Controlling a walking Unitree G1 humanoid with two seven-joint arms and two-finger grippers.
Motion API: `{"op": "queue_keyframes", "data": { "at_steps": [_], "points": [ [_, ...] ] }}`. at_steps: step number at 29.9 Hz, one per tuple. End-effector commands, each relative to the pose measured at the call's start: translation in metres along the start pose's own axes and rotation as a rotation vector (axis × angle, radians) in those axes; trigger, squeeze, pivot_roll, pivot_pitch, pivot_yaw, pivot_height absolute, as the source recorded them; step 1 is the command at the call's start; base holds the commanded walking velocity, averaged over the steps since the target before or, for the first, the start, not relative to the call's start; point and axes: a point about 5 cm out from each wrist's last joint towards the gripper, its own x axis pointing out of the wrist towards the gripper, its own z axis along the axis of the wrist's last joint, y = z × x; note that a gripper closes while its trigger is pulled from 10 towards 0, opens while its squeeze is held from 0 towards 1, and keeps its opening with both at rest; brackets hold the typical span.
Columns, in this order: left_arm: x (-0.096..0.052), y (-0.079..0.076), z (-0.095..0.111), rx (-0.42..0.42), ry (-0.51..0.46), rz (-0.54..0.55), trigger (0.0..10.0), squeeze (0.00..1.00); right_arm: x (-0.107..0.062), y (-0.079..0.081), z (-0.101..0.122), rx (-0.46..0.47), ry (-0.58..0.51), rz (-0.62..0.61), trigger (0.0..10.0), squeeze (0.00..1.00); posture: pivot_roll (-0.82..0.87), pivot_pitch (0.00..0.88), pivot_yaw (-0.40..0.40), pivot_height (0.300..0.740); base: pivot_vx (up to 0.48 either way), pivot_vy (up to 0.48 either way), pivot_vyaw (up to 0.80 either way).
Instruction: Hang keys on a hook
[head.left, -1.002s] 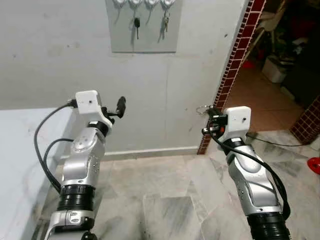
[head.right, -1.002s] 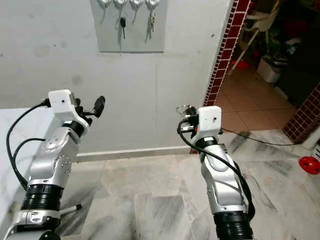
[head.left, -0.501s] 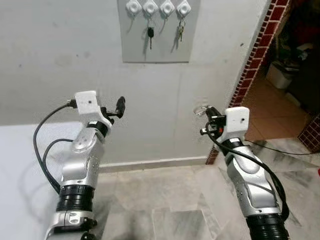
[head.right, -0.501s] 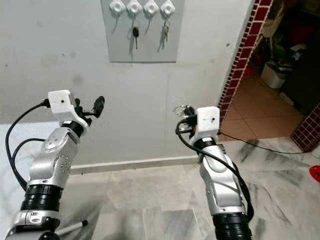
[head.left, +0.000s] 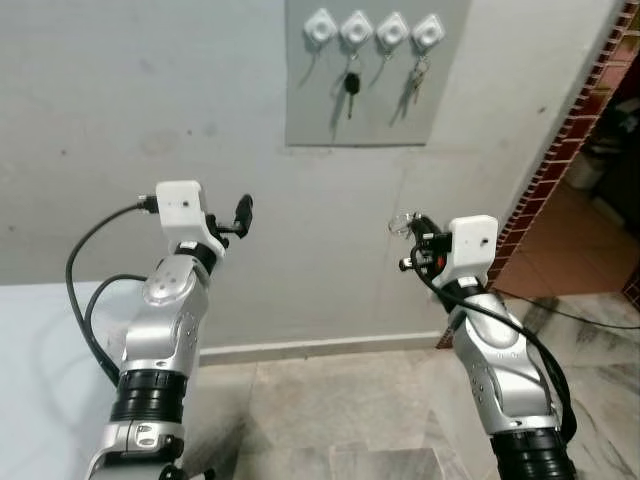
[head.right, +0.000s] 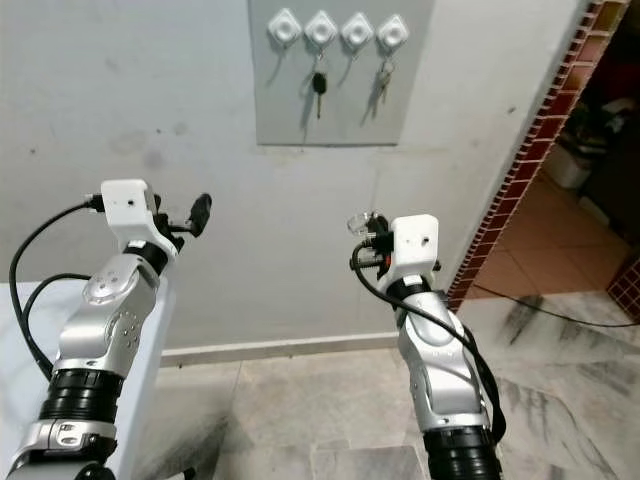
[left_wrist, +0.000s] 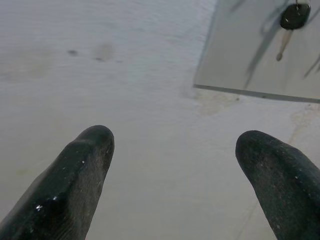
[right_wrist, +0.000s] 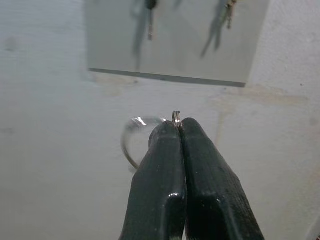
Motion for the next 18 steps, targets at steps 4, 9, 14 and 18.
{"op": "queue_keyframes", "data": {
  "at_steps": [4,9,14,18],
  "points": [
    [0.0013,-0.0111,0.0008,0.029,-0.002,-0.044,10.0,0.0,-0.0012,-0.0091,0.0051,-0.013,-0.015,-0.028,10.0,0.0,0.0,0.0,-0.018,0.74,0.48,0.0,0.0],
    [0.0014,-0.0108,0.0004,0.025,0.001,-0.041,10.0,0.0,-0.001,-0.0086,0.0051,-0.012,-0.015,-0.029,10.0,0.0,0.0,0.0,-0.019,0.74,0.48,0.0,0.0],
    [0.0018,-0.0107,-0.0013,-0.032,0.014,-0.026,10.0,0.0,-0.0009,-0.0083,0.005,-0.012,-0.015,-0.028,10.0,0.0,0.0,0.0,-0.019,0.74,0.425,0.0,0.0],
    [0.0016,-0.0101,0.0034,0.003,-0.029,-0.001,10.0,0.0,-0.0008,-0.0081,0.0047,-0.014,-0.014,-0.026,10.0,0.0,0.0,0.0,-0.019,0.74,0.0,0.0,0.0]
  ]
}}
